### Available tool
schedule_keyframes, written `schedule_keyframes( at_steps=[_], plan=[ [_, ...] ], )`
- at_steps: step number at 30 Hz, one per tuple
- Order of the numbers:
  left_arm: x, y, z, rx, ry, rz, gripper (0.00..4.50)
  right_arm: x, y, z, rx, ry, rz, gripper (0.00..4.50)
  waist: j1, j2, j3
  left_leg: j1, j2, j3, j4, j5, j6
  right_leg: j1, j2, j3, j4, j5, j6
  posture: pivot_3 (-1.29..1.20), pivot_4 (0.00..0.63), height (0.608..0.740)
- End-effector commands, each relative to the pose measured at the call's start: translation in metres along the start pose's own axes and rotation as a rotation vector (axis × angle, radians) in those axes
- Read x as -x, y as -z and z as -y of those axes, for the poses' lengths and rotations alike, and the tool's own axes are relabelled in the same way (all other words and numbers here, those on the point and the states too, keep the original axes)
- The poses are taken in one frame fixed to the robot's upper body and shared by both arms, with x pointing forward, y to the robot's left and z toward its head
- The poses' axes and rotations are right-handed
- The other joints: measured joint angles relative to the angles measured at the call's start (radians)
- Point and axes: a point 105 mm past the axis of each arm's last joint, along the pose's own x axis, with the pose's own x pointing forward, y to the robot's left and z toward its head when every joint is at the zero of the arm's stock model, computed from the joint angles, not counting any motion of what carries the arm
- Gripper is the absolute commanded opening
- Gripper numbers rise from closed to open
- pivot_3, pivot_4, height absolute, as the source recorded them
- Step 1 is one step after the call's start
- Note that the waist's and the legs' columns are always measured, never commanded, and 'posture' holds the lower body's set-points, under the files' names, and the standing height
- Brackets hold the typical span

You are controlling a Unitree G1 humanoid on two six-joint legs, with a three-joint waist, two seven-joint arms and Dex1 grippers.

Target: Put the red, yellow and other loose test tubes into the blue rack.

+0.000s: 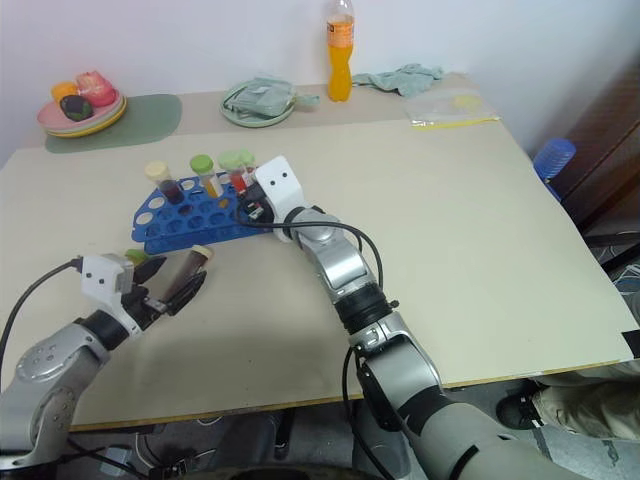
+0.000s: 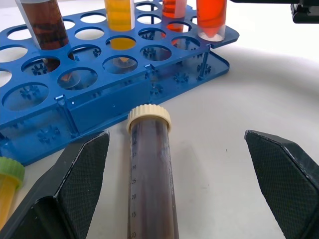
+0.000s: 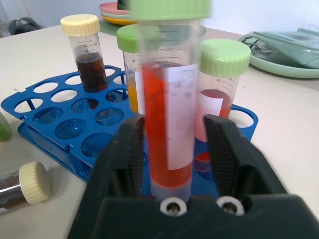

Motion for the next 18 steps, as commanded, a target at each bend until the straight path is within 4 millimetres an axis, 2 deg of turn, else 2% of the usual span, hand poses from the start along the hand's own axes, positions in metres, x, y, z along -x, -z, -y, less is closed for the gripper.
schedule_keyframes(
  at_steps=[1, 8, 11, 12, 13, 18],
  plan=[
    [0.001, -0.013, -0.001, -0.033, -0.006, 0.051, 4.50, -0.002, -0.019, -0.006, 0.017, -0.016, 0.070, 2.30, -0.001, 0.000, 0.000, 0.000, 0.000, 0.000, 0.000, 0.000, 0.000, 0.000, 0.000, 0.000, 0.000, 0.000, 0.000, 0.00, 0.150, 0.740],
    [-0.001, -0.014, -0.001, -0.035, -0.002, 0.054, 4.50, 0.001, -0.015, -0.007, 0.008, -0.032, 0.081, 2.30, -0.001, 0.000, 0.000, 0.000, 0.000, 0.000, 0.000, 0.000, 0.000, 0.000, 0.000, 0.000, 0.000, 0.000, 0.000, 0.00, 0.150, 0.740],
    [-0.002, -0.014, 0.000, -0.035, 0.000, 0.055, 4.50, 0.001, -0.011, -0.006, -0.001, -0.028, 0.075, 1.42, -0.001, 0.000, 0.000, 0.000, 0.000, 0.000, 0.000, 0.000, 0.000, 0.000, 0.000, 0.000, 0.000, 0.000, 0.000, 0.00, 0.150, 0.740],
    [-0.002, -0.014, 0.000, -0.035, 0.000, 0.055, 4.50, 0.001, -0.010, -0.006, -0.002, -0.023, 0.073, 0.93, -0.001, 0.000, 0.000, 0.000, 0.000, 0.000, 0.000, 0.000, 0.000, 0.000, 0.000, 0.000, 0.000, 0.000, 0.000, 0.00, 0.150, 0.740],
    [-0.002, -0.014, 0.000, -0.034, 0.000, 0.055, 4.50, 0.001, -0.008, -0.006, 0.000, -0.020, 0.071, 0.71, -0.001, 0.000, 0.000, 0.000, 0.000, 0.000, 0.000, 0.000, 0.000, 0.000, 0.000, 0.000, 0.000, 0.000, 0.000, 0.00, 0.150, 0.740],
    [-0.001, -0.014, 0.000, -0.034, -0.002, 0.052, 4.50, 0.002, -0.005, -0.008, 0.003, -0.024, 0.070, 0.68, -0.001, 0.000, 0.000, 0.000, 0.000, 0.000, 0.000, 0.000, 0.000, 0.000, 0.000, 0.000, 0.000, 0.000, 0.000, 0.00, 0.150, 0.740]
  ],
)
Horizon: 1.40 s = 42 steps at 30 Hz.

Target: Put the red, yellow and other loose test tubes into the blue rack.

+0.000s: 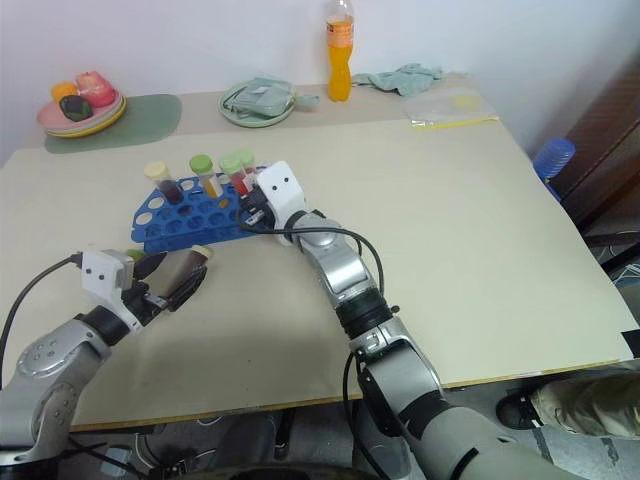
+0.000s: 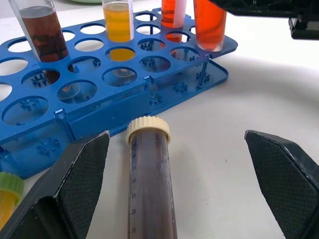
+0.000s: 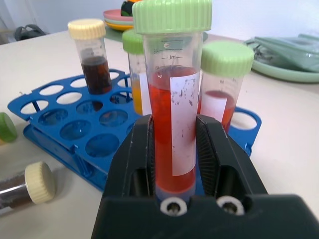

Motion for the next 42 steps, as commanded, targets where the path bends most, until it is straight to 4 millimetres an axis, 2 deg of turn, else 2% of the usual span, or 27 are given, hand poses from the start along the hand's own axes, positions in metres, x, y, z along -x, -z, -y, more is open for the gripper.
schedule_keyframes(
  at_steps=[1, 6, 13, 17, 20, 21, 25, 31, 36, 42],
  plan=[
    [0.002, -0.008, -0.001, -0.027, -0.007, 0.032, 4.50, -0.001, -0.012, -0.006, 0.004, -0.016, 0.065, 0.68, 0.000, 0.000, 0.000, 0.000, 0.000, 0.000, 0.000, 0.000, 0.000, 0.000, 0.000, 0.000, 0.000, 0.000, 0.000, 0.00, 0.150, 0.740],
    [0.003, -0.008, -0.001, -0.026, -0.009, 0.030, 4.50, 0.001, -0.013, -0.011, -0.010, -0.030, 0.112, 0.68, 0.000, 0.000, 0.000, 0.000, 0.000, 0.000, 0.000, 0.000, 0.000, 0.000, 0.000, 0.000, 0.000, 0.000, 0.000, 0.00, 0.150, 0.740],
    [0.004, -0.008, -0.001, -0.028, -0.011, 0.030, 4.50, 0.003, -0.002, -0.013, -0.016, -0.038, 0.111, 0.68, 0.000, 0.000, 0.000, 0.000, 0.000, 0.000, 0.000, 0.000, 0.000, 0.000, 0.000, 0.000, 0.000, 0.000, 0.000, 0.00, 0.150, 0.740],
    [0.004, -0.008, -0.002, -0.029, -0.012, 0.030, 4.50, 0.006, -0.002, -0.016, -0.047, -0.080, 0.125, 2.66, 0.000, 0.000, 0.000, 0.000, 0.000, 0.000, 0.000, 0.000, 0.000, 0.000, 0.000, 0.000, 0.000, 0.000, 0.000, 0.00, 0.150, 0.740],
    [0.004, -0.009, -0.002, -0.029, -0.012, 0.031, 4.50, 0.009, -0.013, -0.015, -0.013, -0.073, 0.178, 4.22, 0.000, 0.000, 0.000, 0.000, 0.000, 0.000, 0.000, 0.000, 0.000, 0.000, 0.000, 0.000, 0.000, 0.000, 0.000, 0.00, 0.150, 0.740],
    [0.004, -0.009, -0.002, -0.029, -0.013, 0.031, 4.50, 0.011, -0.017, -0.014, 0.000, -0.066, 0.193, 4.44, 0.001, 0.000, 0.000, 0.000, 0.000, 0.000, 0.000, 0.000, 0.000, 0.000, 0.000, 0.000, 0.000, 0.000, 0.000, 0.00, 0.150, 0.740],
    [0.005, -0.013, -0.005, -0.023, -0.030, 0.044, 4.50, 0.022, -0.019, -0.006, 0.045, -0.065, 0.201, 4.44, 0.002, 0.000, 0.000, 0.000, 0.000, 0.000, 0.000, 0.000, 0.000, 0.000, 0.000, 0.000, 0.000, 0.000, 0.000, 0.00, 0.150, 0.740],
    [0.010, -0.035, -0.019, 0.001, -0.085, 0.096, 4.50, 0.050, -0.012, 0.013, 0.073, -0.107, 0.143, 4.44, 0.004, 0.000, 0.000, 0.000, 0.000, -0.001, 0.000, 0.000, 0.000, 0.001, 0.000, 0.000, 0.000, 0.000, 0.000, 0.00, 0.150, 0.740],
    [0.021, -0.036, -0.061, 0.014, -0.260, -0.089, 4.50, 0.085, -0.001, 0.028, 0.180, -0.221, 0.024, 4.44, 0.002, -0.001, 0.000, 0.000, 0.000, 0.000, 0.000, 0.000, 0.000, 0.001, 0.000, 0.000, 0.000, 0.000, 0.000, 0.00, 0.150, 0.740],
    [0.026, -0.046, -0.087, -0.101, -0.327, -0.369, 4.50, 0.114, 0.007, 0.020, 0.313, -0.390, -0.082, 4.44, 0.001, -0.001, 0.001, 0.000, 0.000, 0.000, 0.000, 0.000, 0.001, 0.001, 0.001, -0.001, 0.000, 0.000, 0.000, 0.00, 0.150, 0.740]
  ],
)
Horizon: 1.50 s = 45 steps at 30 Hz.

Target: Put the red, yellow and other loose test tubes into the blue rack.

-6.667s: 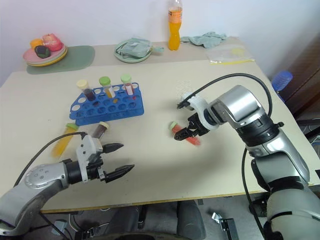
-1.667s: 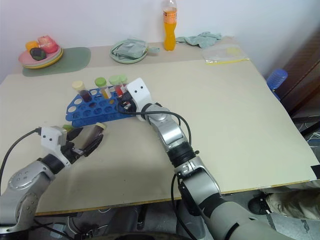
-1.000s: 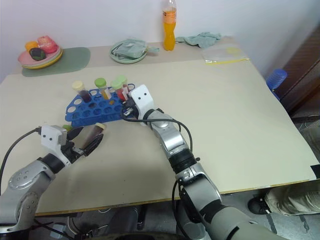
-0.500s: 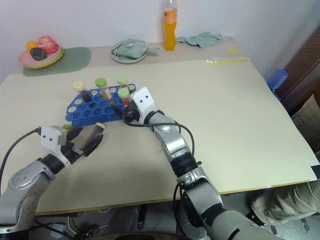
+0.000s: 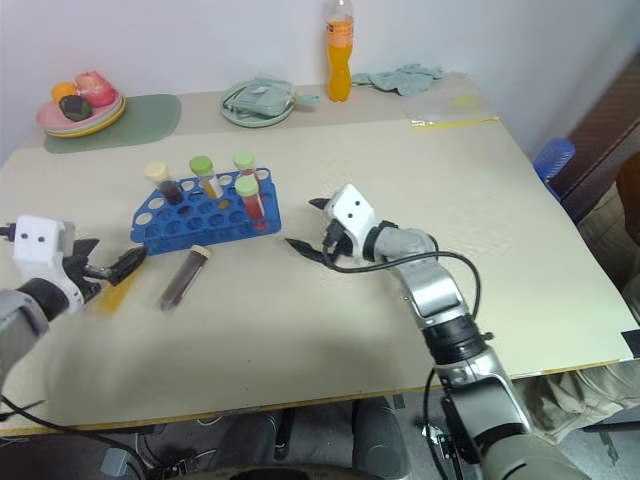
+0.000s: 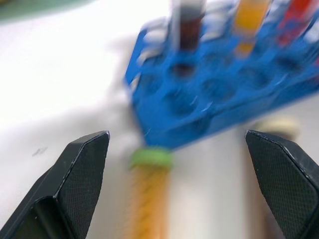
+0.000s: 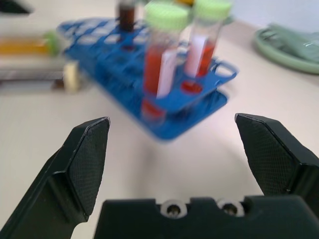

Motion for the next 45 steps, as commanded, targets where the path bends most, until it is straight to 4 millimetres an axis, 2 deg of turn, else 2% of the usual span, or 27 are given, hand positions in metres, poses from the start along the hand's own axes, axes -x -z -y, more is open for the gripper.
schedule_keyframes(
  at_steps=[1, 3, 6, 11, 13, 19, 25, 28, 32, 34, 36, 39, 41, 42, 43, 45],
  plan=[
    [0.002, -0.015, -0.013, -0.023, -0.026, -0.075, 4.50, 0.007, -0.014, -0.016, 0.083, -0.112, 0.021, 4.44, 0.001, 0.000, 0.000, 0.000, 0.000, 0.000, 0.000, 0.000, 0.000, 0.000, 0.000, 0.000, 0.000, 0.000, 0.000, 0.00, 0.150, 0.740],
    [0.002, -0.019, -0.011, -0.005, 0.020, -0.119, 4.50, 0.010, -0.011, -0.018, 0.097, -0.127, 0.010, 4.44, 0.002, -0.001, 0.000, 0.000, 0.000, 0.002, 0.000, 0.000, 0.000, 0.001, 0.000, 0.000, 0.000, 0.000, 0.000, 0.00, 0.150, 0.740],
    [0.001, -0.016, -0.014, -0.031, 0.015, -0.239, 4.50, 0.012, -0.009, -0.019, 0.102, -0.124, 0.005, 4.44, 0.001, -0.001, 0.000, 0.000, 0.000, 0.002, 0.000, 0.000, 0.000, 0.000, 0.000, 0.000, -0.001, 0.000, 0.000, 0.00, 0.150, 0.740],
    [0.003, -0.016, -0.008, 0.041, 0.064, -0.409, 4.50, 0.014, -0.009, -0.023, 0.094, -0.133, 0.008, 4.44, 0.001, -0.001, 0.001, 0.000, 0.000, 0.002, 0.000, 0.000, 0.000, 0.000, 0.000, 0.000, 0.000, 0.000, 0.000, 0.00, 0.150, 0.740],
    [0.002, -0.016, -0.011, 0.050, 0.045, -0.455, 4.50, 0.015, -0.008, -0.024, 0.093, -0.135, 0.006, 4.44, 0.001, -0.001, 0.001, 0.000, 0.000, 0.002, 0.000, 0.000, 0.000, 0.000, 0.000, 0.000, 0.000, 0.000, 0.000, 0.00, 0.150, 0.740],
    [-0.005, -0.003, -0.026, 0.123, -0.008, -0.575, 4.50, 0.015, -0.006, -0.025, 0.095, -0.139, 0.002, 4.44, 0.001, -0.001, 0.001, 0.000, 0.000, 0.002, 0.000, 0.000, 0.000, 0.000, 0.000, 0.000, 0.000, 0.000, 0.000, 0.00, 0.150, 0.740],
    [-0.016, 0.017, -0.025, 0.151, -0.017, -0.672, 4.50, 0.011, -0.008, -0.030, 0.101, -0.153, 0.014, 4.44, 0.001, -0.002, 0.001, 0.000, 0.000, 0.002, 0.000, 0.000, 0.000, 0.000, 0.000, 0.000, 0.000, 0.000, 0.000, 0.00, 0.150, 0.740],
    [-0.017, 0.022, -0.023, 0.162, -0.013, -0.686, 3.70, 0.011, -0.009, -0.031, 0.102, -0.153, 0.018, 4.50, 0.002, -0.002, 0.001, 0.000, 0.000, 0.003, 0.001, 0.000, 0.000, 0.000, 0.000, 0.000, 0.000, 0.000, 0.000, 0.00, 0.150, 0.740],
    [-0.017, 0.027, -0.027, 0.187, -0.034, -0.695, 1.62, 0.012, -0.010, -0.032, 0.100, -0.153, 0.021, 4.50, 0.002, -0.002, 0.001, -0.001, 0.000, 0.002, 0.001, 0.000, 0.000, 0.000, 0.000, 0.000, 0.000, 0.000, 0.000, 0.00, 0.150, 0.740],
    [-0.016, 0.028, -0.036, 0.206, -0.076, -0.684, 0.75, 0.013, -0.010, -0.032, 0.099, -0.152, 0.024, 4.50, 0.002, -0.002, 0.001, -0.001, 0.000, 0.002, 0.001, 0.000, 0.000, 0.000, 0.000, 0.000, 0.001, 0.000, 0.000, 0.00, 0.150, 0.740],
    [-0.015, 0.027, -0.045, 0.233, -0.123, -0.658, 0.73, 0.014, -0.010, -0.032, 0.099, -0.151, 0.024, 4.50, 0.002, -0.002, 0.001, -0.001, 0.000, 0.002, 0.001, 0.000, 0.000, 0.000, 0.000, 0.000, 0.001, 0.000, 0.000, 0.00, 0.150, 0.740],
    [-0.023, -0.011, -0.082, 0.172, -0.317, -0.273, 0.73, 0.014, -0.008, -0.031, 0.096, -0.142, 0.024, 4.50, 0.001, -0.002, 0.000, 0.000, 0.000, 0.002, 0.001, 0.000, -0.001, -0.001, 0.000, 0.000, 0.001, 0.000, 0.000, 0.00, 0.150, 0.740],
    [-0.018, -0.031, -0.094, 0.108, -0.405, -0.078, 0.73, 0.014, -0.007, -0.031, 0.094, -0.139, 0.024, 4.50, 0.002, -0.004, 0.000, -0.001, 0.000, 0.000, 0.001, 0.001, -0.001, -0.001, -0.001, 0.000, 0.001, 0.000, 0.000, 0.00, 0.150, 0.740],
    [-0.014, -0.037, -0.097, 0.084, -0.435, -0.017, 0.73, 0.014, -0.007, -0.032, 0.093, -0.139, 0.024, 4.50, 0.003, -0.005, 0.000, -0.001, 0.000, 0.000, 0.001, 0.001, -0.002, -0.002, -0.001, 0.000, 0.001, 0.000, 0.000, 0.00, 0.150, 0.740],
    [-0.008, -0.059, -0.095, 0.084, -0.465, 0.159, 0.73, 0.013, -0.006, -0.033, 0.085, -0.138, 0.026, 4.50, 0.005, -0.005, 0.000, -0.001, 0.000, 0.000, 0.001, 0.001, -0.002, -0.002, -0.002, 0.000, 0.001, 0.000, 0.000, 0.00, 0.150, 0.740],
    [0.006, -0.081, -0.091, 0.101, -0.506, 0.363, 0.73, 0.013, -0.005, -0.034, 0.076, -0.137, 0.028, 4.50, 0.019, -0.005, 0.000, -0.001, 0.000, 0.000, 0.001, 0.001, -0.002, -0.001, -0.003, 0.000, 0.000, 0.000, 0.000, 0.00, 0.150, 0.740]
  ],
)
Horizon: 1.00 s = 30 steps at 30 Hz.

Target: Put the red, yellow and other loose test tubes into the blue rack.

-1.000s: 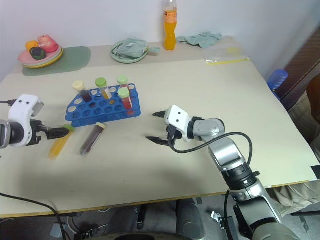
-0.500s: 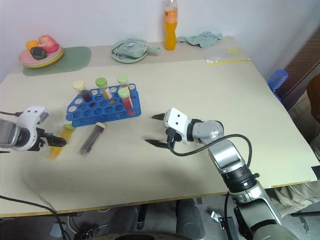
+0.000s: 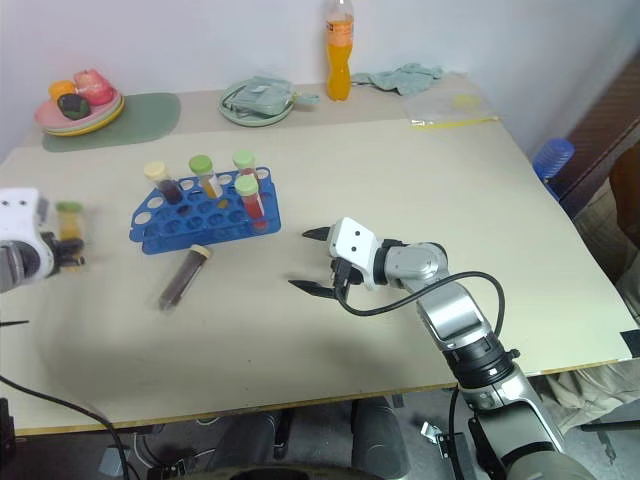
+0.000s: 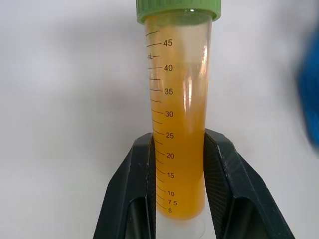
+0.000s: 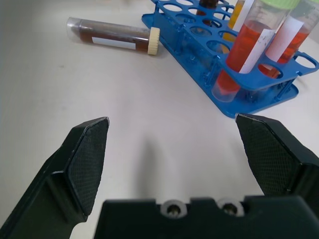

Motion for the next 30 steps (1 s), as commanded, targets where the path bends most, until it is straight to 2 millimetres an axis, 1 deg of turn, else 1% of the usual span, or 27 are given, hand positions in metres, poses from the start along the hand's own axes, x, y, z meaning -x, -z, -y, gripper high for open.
schedule_keyframes(
  at_steps=[1, 2, 3, 4, 5, 6, 9, 11, 13, 16, 19, 22, 27, 30],
  plan=[
    [0.039, -0.065, 0.014, -0.032, -0.018, 0.483, 0.73, -0.002, -0.011, -0.002, 0.020, 0.005, 0.052, 4.50, 0.016, -0.001, 0.000, 0.000, 0.000, 0.000, 0.001, 0.000, 0.000, 0.000, 0.000, 0.000, 0.000, 0.000, 0.000, 0.00, 0.150, 0.740],
    [0.047, -0.066, 0.040, -0.057, 0.055, 0.557, 0.73, -0.003, -0.009, -0.003, 0.015, 0.004, 0.051, 4.50, 0.020, -0.001, 0.000, -0.001, 0.000, 0.000, 0.001, 0.000, 0.000, 0.001, 0.000, 0.000, -0.001, 0.000, 0.000, 0.00, 0.150, 0.740],
    [0.054, -0.064, 0.066, -0.040, 0.118, 0.616, 0.73, -0.005, -0.008, -0.004, 0.007, 0.004, 0.053, 4.50, 0.024, -0.001, -0.001, -0.001, 0.000, 0.001, 0.002, 0.000, 0.000, 0.001, -0.001, 0.000, -0.001, 0.000, 0.000, 0.00, 0.150, 0.740],
    [0.060, -0.064, 0.087, -0.030, 0.152, 0.668, 0.73, -0.007, -0.008, -0.005, 0.001, 0.004, 0.055, 4.50, 0.031, -0.001, -0.001, 0.000, 0.000, 0.002, 0.002, 0.000, 0.000, 0.002, -0.002, 0.000, -0.001, 0.001, 0.001, 0.00, 0.150, 0.740],
    [0.062, -0.063, 0.097, -0.017, 0.160, 0.691, 0.73, -0.008, -0.008, -0.005, -0.002, 0.004, 0.056, 4.50, 0.042, -0.002, -0.001, 0.000, -0.001, 0.003, 0.003, 0.000, 0.000, 0.004, -0.002, 0.000, -0.002, 0.001, 0.001, 0.00, 0.150, 0.740],
    [0.061, -0.061, 0.112, 0.014, 0.184, 0.715, 0.73, -0.009, -0.008, -0.005, -0.003, 0.003, 0.058, 4.50, 0.046, -0.003, -0.002, 0.000, -0.002, 0.004, 0.004, 0.000, 0.000, 0.004, -0.002, 0.000, -0.002, 0.001, 0.002, 0.00, 0.150, 0.740],
    [0.057, -0.060, 0.146, 0.153, 0.178, 0.806, 0.73, -0.014, -0.011, -0.006, -0.009, 0.008, 0.077, 4.50, 0.045, -0.003, -0.002, 0.000, -0.002, 0.004, 0.004, 0.000, 0.000, 0.004, 0.000, 0.000, -0.001, 0.002, 0.001, 0.00, 0.150, 0.740],
    [0.052, -0.055, 0.163, 0.170, 0.162, 0.826, 0.73, -0.015, -0.013, -0.003, -0.023, 0.032, 0.089, 4.50, 0.043, -0.003, -0.002, 0.000, -0.002, 0.004, 0.004, 0.000, 0.000, 0.004, 0.000, -0.001, -0.001, 0.002, 0.001, 0.00, 0.150, 0.740],
    [0.048, -0.051, 0.175, 0.166, 0.157, 0.844, 0.73, -0.017, -0.014, -0.001, -0.025, 0.054, 0.095, 4.50, 0.039, -0.003, -0.002, 0.000, -0.002, 0.005, 0.004, 0.000, 0.000, 0.003, 0.000, 0.000, -0.001, 0.002, 0.001, 0.00, 0.150, 0.740],
    [0.040, -0.045, 0.187, 0.151, 0.143, 0.852, 0.73, -0.018, -0.014, 0.001, -0.031, 0.077, 0.099, 4.50, 0.036, -0.003, -0.002, 0.000, -0.002, 0.005, 0.004, 0.000, 0.000, 0.003, 0.001, 0.000, -0.001, 0.002, 0.001, 0.00, 0.150, 0.740],
    [0.035, -0.036, 0.194, 0.141, 0.149, 0.846, 0.73, -0.017, -0.014, 0.001, -0.038, 0.094, 0.099, 4.50, 0.037, -0.003, -0.002, 0.000, -0.002, 0.005, 0.004, 0.000, 0.001, 0.003, 0.001, 0.000, -0.001, 0.002, 0.001, 0.00, 0.150, 0.740],
    [0.032, -0.025, 0.199, 0.155, 0.175, 0.804, 0.73, -0.015, -0.013, 0.002, -0.041, 0.109, 0.094, 4.50, 0.038, -0.003, -0.002, 0.000, -0.002, 0.005, 0.004, 0.000, 0.001, 0.003, 0.001, 0.000, -0.001, 0.002, 0.001, 0.00, 0.150, 0.740],
    [0.038, -0.011, 0.214, 0.185, 0.274, 0.755, 0.73, -0.014, -0.012, 0.002, -0.042, 0.116, 0.091, 4.50, 0.037, -0.003, -0.002, 0.000, -0.002, 0.005, 0.004, 0.000, 0.001, 0.003, 0.001, 0.000, -0.001, 0.002, 0.002, 0.00, 0.150, 0.740],
    [0.039, 0.000, 0.221, 0.159, 0.299, 0.720, 0.73, -0.015, -0.012, 0.003, -0.041, 0.115, 0.091, 4.50, 0.037, -0.003, -0.002, 0.000, -0.002, 0.005, 0.004, 0.000, 0.001, 0.003, 0.001, 0.000, -0.001, 0.002, 0.001, 0.00, 0.150, 0.740]
  ],
)
